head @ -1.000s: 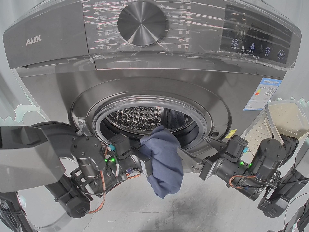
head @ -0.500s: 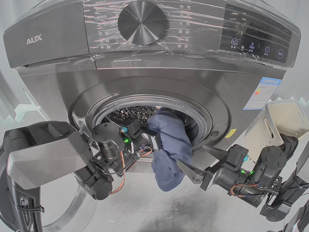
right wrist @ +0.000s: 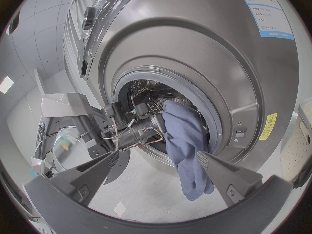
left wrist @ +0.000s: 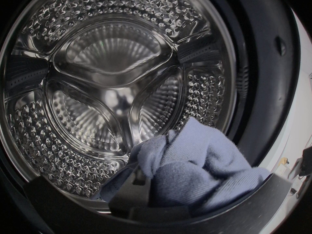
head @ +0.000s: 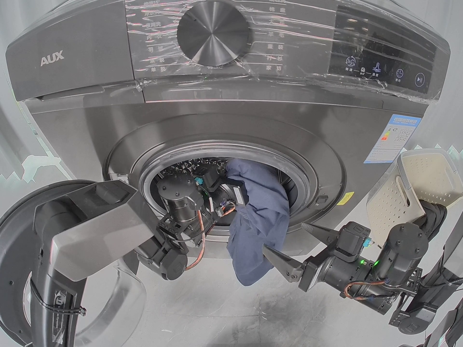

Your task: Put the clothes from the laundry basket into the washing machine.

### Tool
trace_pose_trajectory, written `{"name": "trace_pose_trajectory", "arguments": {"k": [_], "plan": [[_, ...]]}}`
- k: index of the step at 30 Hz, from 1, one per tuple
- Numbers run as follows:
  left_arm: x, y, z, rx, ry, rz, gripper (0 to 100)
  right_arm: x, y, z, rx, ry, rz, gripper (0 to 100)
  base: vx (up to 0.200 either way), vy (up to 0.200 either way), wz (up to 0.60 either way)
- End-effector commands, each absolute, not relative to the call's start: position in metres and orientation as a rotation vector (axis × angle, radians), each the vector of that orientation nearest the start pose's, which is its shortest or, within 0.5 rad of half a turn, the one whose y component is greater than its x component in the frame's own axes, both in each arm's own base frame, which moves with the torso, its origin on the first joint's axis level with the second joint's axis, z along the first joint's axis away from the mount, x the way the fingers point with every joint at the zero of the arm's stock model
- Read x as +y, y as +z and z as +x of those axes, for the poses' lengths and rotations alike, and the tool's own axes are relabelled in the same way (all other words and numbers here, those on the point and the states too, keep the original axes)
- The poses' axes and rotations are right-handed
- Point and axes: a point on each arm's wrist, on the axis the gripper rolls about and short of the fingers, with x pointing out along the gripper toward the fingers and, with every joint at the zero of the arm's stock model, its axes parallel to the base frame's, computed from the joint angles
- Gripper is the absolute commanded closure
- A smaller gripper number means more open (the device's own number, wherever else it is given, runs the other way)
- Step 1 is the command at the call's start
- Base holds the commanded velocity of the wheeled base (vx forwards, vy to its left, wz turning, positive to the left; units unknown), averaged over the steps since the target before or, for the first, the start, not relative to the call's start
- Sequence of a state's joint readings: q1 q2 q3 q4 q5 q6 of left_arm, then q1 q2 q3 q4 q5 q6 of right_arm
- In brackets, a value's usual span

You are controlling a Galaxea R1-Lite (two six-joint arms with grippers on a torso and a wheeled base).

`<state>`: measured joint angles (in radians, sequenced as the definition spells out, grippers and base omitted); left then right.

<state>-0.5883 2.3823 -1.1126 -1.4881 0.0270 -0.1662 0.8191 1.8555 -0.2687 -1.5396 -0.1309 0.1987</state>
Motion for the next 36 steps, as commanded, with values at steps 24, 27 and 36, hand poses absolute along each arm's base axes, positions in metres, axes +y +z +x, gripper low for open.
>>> {"name": "trace_pose_trajectory", "arguments": {"k": [24,27,36], "plan": [[-0.242,0.082,0.439,-0.159,-0.415,-0.226,100,0.202,0.1,0.175,0.133,0.696,0.169,0,0.0,0.0,0.0],[-0.243,0.081,0.438,-0.151,-0.422,-0.223,0,0.202,0.1,0.175,0.133,0.695,0.169,0,0.0,0.0,0.0],[-0.241,0.074,0.417,-0.059,-0.458,-0.245,0,0.202,0.098,0.175,0.14,0.695,0.166,0,0.0,0.0,0.0]]}}
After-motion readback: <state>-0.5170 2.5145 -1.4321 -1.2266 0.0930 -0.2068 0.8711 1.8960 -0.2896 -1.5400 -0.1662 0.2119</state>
